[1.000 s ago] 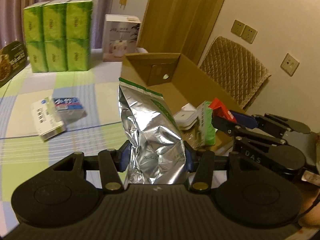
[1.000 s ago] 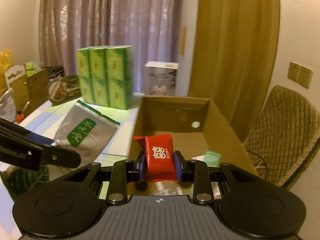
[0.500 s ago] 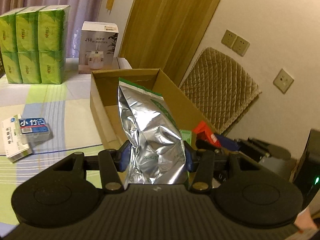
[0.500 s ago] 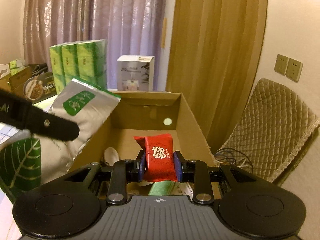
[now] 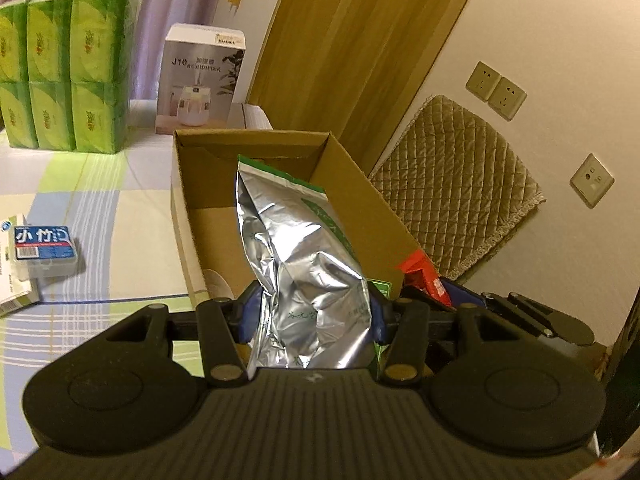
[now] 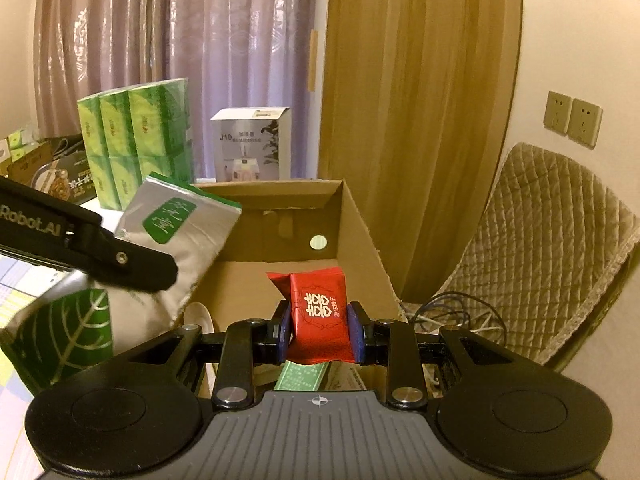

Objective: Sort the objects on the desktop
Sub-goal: 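Carry the red packet and foil bag with both grippers over the cardboard box, then open both grippers to drop the red packet and foil bag into the box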

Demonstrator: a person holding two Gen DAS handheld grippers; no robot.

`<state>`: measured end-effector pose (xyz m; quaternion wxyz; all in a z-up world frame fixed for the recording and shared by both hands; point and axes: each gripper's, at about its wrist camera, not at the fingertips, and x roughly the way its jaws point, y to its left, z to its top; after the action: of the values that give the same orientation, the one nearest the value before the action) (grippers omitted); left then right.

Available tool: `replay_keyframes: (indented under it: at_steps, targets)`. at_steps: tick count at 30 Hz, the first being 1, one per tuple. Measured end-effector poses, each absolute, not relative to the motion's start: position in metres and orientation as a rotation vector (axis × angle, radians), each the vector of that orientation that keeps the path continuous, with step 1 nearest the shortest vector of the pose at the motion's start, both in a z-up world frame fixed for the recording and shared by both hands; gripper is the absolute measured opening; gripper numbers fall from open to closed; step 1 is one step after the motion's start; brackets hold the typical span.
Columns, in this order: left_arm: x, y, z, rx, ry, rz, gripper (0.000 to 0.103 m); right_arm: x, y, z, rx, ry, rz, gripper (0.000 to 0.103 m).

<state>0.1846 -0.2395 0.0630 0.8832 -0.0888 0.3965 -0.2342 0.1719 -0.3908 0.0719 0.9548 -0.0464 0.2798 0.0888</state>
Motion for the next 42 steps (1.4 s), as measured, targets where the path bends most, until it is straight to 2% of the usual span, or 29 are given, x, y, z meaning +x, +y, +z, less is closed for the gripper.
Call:
replay_keyframes:
  at_steps: [16, 18, 40, 41, 42]
  targets:
    - [0.200, -0.249, 0.043, -0.222, 0.858, -0.461, 0.046, 0.187, -0.402, 0.066, -0.060, 0.579, 0.177, 0.027]
    - [0.202, -0.248, 0.041, -0.232, 0.859, -0.453, 0.050, 0.189, -0.403, 0.065, -0.056, 0.581, 0.180, 0.027]
    - [0.176, -0.210, 0.045, -0.231, 0.810, -0.424, 0.054, 0.187, -0.387, 0.064, -0.019, 0.600, 0.255, 0.027]
    - [0.175, -0.209, 0.044, -0.228, 0.812, -0.424, 0.054, 0.186, -0.386, 0.065, -0.015, 0.597, 0.256, 0.033]
    - [0.174, -0.208, 0.043, -0.226, 0.815, -0.424, 0.055, 0.186, -0.386, 0.066, -0.009, 0.592, 0.253, 0.048]
